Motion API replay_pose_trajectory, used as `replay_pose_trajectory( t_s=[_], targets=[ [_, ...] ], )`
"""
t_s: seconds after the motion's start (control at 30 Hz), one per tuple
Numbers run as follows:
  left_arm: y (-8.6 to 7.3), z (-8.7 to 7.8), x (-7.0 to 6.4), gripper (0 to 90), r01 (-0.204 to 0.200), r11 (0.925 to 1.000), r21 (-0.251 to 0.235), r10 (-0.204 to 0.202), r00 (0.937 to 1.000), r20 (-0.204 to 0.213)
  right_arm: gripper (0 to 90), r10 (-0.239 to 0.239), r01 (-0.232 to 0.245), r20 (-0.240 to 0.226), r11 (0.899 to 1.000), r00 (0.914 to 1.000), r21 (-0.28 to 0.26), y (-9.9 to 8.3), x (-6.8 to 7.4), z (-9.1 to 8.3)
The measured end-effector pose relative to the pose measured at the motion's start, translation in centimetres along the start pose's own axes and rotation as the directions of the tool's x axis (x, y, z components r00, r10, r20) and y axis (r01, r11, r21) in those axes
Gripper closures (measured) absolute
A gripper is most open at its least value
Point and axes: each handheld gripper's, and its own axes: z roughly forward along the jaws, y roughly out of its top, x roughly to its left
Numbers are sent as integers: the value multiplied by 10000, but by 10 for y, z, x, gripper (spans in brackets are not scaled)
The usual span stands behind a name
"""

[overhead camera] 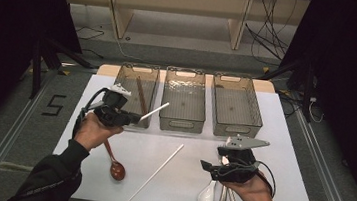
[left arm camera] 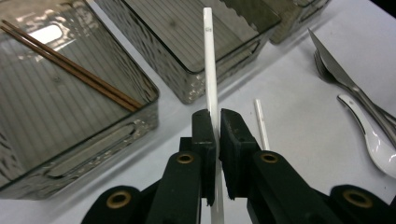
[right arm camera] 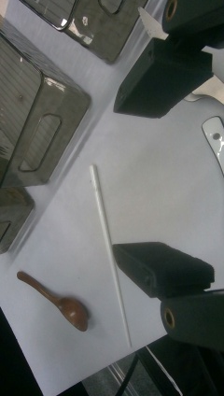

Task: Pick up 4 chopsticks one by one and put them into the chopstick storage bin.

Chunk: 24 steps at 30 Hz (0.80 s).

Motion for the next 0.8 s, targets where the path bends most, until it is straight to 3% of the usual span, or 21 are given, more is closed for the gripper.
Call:
replay_pose_trajectory(
  t_s=[0.23, 0.47, 0.8],
  targets=[
    [11, -5, 26, 842, 514, 9972, -536, -542, 9971, -536, 278, -9, 9, -11, 10000, 10000, -16, 0, 0, 0],
    [27, 3, 52, 842, 947, 9927, -744, -1019, 9898, -995, 278, -13, 13, -31, 10000, 10000, -37, 1, 0, 0],
    [44, 18, 82, 842, 1454, 9832, -1105, -1588, 9795, -1242, 275, 6, -7, -54, 9998, 10000, -176, 1, -1, -1]
  ],
)
